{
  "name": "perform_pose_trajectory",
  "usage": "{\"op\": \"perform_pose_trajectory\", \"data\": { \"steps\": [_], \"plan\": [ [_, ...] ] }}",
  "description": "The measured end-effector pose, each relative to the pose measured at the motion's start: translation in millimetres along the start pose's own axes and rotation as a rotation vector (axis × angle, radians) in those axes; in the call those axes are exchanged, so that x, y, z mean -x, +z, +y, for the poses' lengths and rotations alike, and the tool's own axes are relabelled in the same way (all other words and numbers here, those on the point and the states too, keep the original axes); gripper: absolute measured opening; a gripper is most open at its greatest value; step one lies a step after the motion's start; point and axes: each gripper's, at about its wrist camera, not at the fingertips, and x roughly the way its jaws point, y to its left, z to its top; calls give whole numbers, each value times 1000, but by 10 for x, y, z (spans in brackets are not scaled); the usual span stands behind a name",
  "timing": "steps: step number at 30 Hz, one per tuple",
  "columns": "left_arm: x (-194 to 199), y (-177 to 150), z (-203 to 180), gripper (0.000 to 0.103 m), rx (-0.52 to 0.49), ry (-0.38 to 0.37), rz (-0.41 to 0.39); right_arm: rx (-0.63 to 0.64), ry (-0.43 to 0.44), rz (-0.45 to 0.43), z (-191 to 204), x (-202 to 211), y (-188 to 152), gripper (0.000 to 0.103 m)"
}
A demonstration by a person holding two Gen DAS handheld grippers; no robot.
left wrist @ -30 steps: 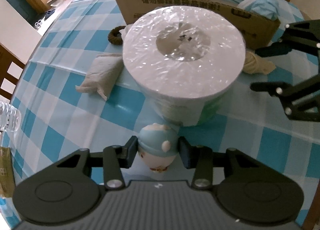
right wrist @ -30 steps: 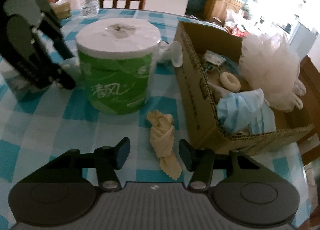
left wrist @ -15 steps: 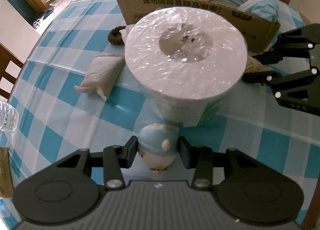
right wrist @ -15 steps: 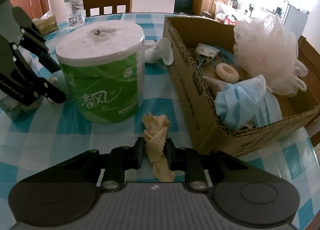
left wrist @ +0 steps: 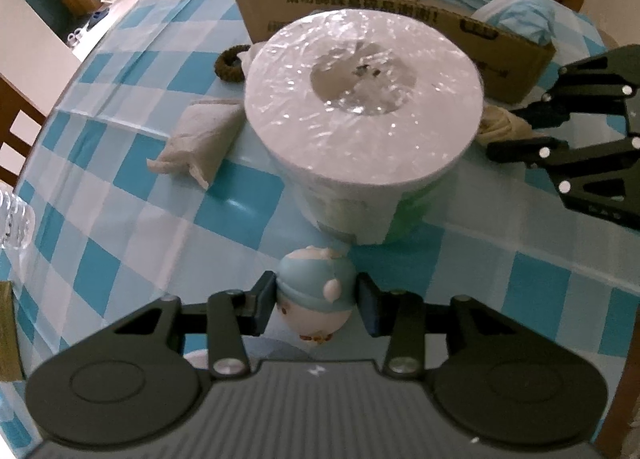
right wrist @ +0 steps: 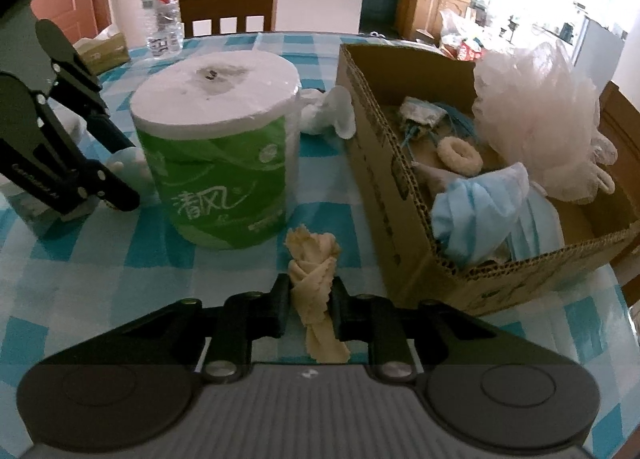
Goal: Organize soft objects
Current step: 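Carry figurine and cloth into the cardboard box and open both tools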
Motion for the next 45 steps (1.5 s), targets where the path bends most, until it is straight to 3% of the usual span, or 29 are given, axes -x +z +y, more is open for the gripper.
{"op": "perform_pose_trajectory", "data": {
  "steps": [14, 23, 27, 32, 38, 45],
  "plan": [
    [241, -51, -297, 41, 10, -39, 36, 73, 98, 10, -125, 280, -68, 24],
    [613, 51, -745, 41, 79, -106, -26, 92, 126, 26, -302, 540, -68, 24],
    [671, 207, -945, 41, 125, -144, -46, 107, 121, 41, -433, 674, -34, 24],
    [717, 517, -1056, 41, 119, -131, -69, 101, 96, 47, -670, 810, 22, 24],
    [775, 1033, -1001, 41, 145, -98, -151, 74, 30, -4, -1024, 916, 197, 24],
    [630, 1561, -783, 41, 270, -77, -202, 41, 9, -58, -1321, 853, 491, 24]
  ]
}}
